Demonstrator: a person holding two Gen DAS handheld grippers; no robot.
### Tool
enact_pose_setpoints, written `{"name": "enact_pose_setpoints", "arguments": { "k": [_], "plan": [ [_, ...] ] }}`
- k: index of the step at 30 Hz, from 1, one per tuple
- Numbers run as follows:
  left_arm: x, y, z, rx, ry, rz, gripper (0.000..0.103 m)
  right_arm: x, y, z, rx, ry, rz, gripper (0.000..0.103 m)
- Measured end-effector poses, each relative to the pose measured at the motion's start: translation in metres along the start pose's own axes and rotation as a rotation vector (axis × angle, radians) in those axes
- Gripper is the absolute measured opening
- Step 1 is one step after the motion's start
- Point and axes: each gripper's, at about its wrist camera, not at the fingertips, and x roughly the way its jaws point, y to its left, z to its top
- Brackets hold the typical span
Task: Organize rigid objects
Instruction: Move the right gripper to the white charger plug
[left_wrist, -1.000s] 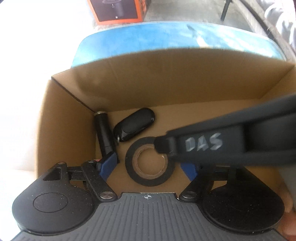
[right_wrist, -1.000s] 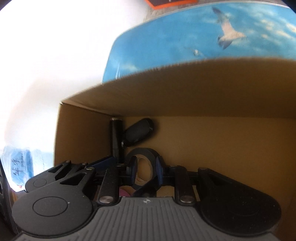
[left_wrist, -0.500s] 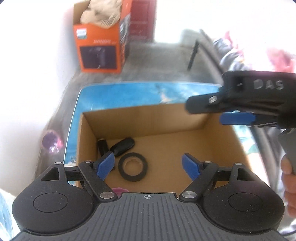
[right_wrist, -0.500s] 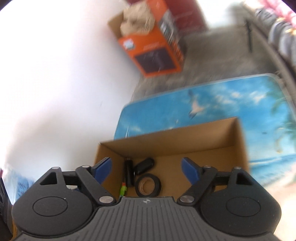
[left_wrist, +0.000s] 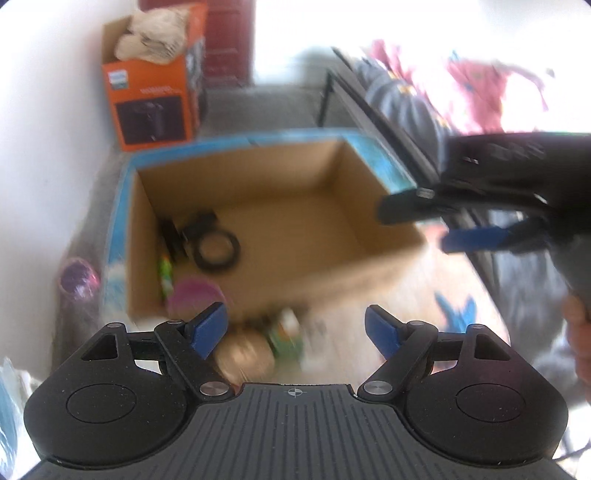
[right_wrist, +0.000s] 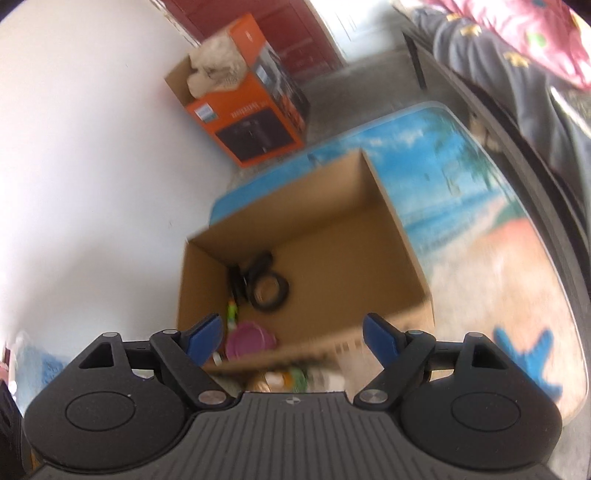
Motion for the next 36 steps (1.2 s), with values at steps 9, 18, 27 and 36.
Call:
{"name": "enact_pose_setpoints", "arguments": {
  "k": [9,18,27,36],
  "plan": [
    [0.047,-0.033,-0.042,0.023,0.1,0.059,0.064,0.059,-0.033,-0.022,0.07,0.2,0.065,0.055],
    [0.081,-0.034,-0.045,0.022,0.112,0.098,0.051,0.102,-0.04,-0.022,0.114,0.311,0.082,0.043],
    [0.105,-0.035,-0.044,0.012,0.118,0.115,0.034,0.119,-0.04,-0.023,0.109,0.346,0.072,0.041],
    [0.117,-0.032,-0.045,-0.017,0.122,0.098,0.031,0.132,-0.043,-0.028,0.102,0.362,0.061,0.038]
  ]
}}
